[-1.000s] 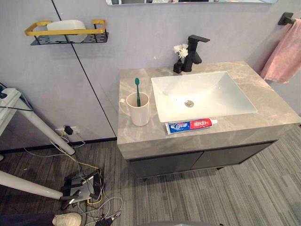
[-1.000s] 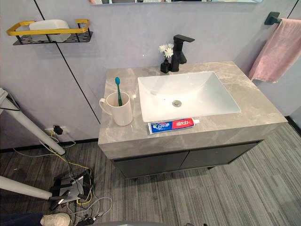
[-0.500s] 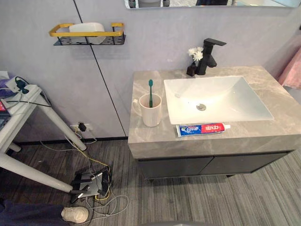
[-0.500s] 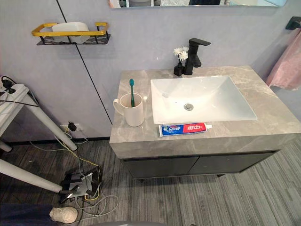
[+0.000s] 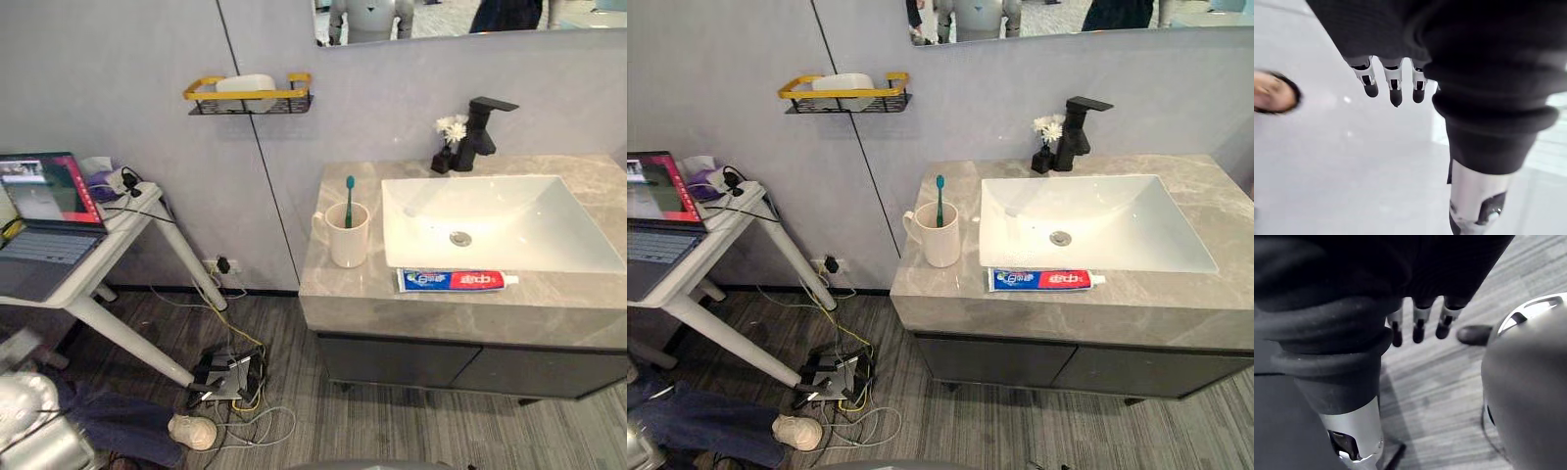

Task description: Organize washtable

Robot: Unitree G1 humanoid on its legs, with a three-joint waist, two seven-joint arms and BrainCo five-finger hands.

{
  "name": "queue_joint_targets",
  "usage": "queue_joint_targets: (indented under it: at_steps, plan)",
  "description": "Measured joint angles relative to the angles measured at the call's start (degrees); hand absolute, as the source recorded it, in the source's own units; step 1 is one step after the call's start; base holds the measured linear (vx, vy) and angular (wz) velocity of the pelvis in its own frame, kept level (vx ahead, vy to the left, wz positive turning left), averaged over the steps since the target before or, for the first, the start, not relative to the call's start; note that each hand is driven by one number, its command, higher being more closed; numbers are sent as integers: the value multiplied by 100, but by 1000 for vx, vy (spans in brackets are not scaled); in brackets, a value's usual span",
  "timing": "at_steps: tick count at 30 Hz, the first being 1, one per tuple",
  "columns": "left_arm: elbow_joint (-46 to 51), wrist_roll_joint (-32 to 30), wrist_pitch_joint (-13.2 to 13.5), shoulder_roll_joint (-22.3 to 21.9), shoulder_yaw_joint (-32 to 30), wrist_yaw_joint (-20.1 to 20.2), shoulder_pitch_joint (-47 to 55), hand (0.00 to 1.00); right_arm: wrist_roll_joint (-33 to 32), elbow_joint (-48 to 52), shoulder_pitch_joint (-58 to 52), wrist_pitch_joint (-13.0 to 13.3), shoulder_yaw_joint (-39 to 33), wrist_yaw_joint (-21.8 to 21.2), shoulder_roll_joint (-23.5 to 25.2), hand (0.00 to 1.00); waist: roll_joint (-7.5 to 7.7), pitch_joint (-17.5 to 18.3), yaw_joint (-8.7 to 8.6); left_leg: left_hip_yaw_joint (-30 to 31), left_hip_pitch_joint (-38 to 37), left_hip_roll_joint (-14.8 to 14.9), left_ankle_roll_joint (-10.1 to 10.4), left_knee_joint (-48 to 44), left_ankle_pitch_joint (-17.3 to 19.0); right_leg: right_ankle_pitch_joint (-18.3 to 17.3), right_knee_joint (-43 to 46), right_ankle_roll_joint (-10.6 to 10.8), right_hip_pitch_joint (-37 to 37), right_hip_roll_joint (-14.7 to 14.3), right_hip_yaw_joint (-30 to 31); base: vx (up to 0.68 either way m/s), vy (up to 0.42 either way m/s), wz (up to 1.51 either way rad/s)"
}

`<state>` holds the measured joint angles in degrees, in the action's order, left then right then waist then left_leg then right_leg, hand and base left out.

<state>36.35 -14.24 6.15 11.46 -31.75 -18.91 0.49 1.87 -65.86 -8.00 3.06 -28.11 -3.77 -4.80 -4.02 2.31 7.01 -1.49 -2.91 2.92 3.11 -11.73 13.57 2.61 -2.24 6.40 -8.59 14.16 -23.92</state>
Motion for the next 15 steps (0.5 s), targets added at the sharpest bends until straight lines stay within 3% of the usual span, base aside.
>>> queue_joint_targets:
  at_steps: [2,4,9,13,15]
  plan:
    - [32,2,88,278,1295,393,-458,0,-1,-7,14,3,309,-5,-27,0,66,-24,-22,19,41,-3,46,-6,-110,-6,1,9,12,-2,-23,-97,-79,5]
    - [-1,8,134,477,2191,698,-902,0,-3,-16,57,8,537,-11,-33,0,126,-64,-65,25,99,2,75,4,-214,-16,11,22,75,-7,-15,-109,-89,1]
    - [-606,82,323,677,4261,1420,-2257,0,-27,-24,199,5,890,-28,-171,0,35,-103,-324,-19,111,36,114,153,-359,-68,14,94,205,-33,114,-127,-85,-9]
    - [-1115,131,319,666,5127,1870,-2689,0,-36,-24,199,-9,902,-33,-208,0,-18,-106,-359,-103,119,88,114,189,-359,-84,18,115,342,-77,313,-100,-42,-20]
    - [-1381,108,314,649,5499,2139,-2724,0,-79,-22,197,-55,1053,-38,-258,0,-17,-102,-488,-93,105,135,99,301,-368,-80,18,121,410,-133,371,-124,-51,-11]
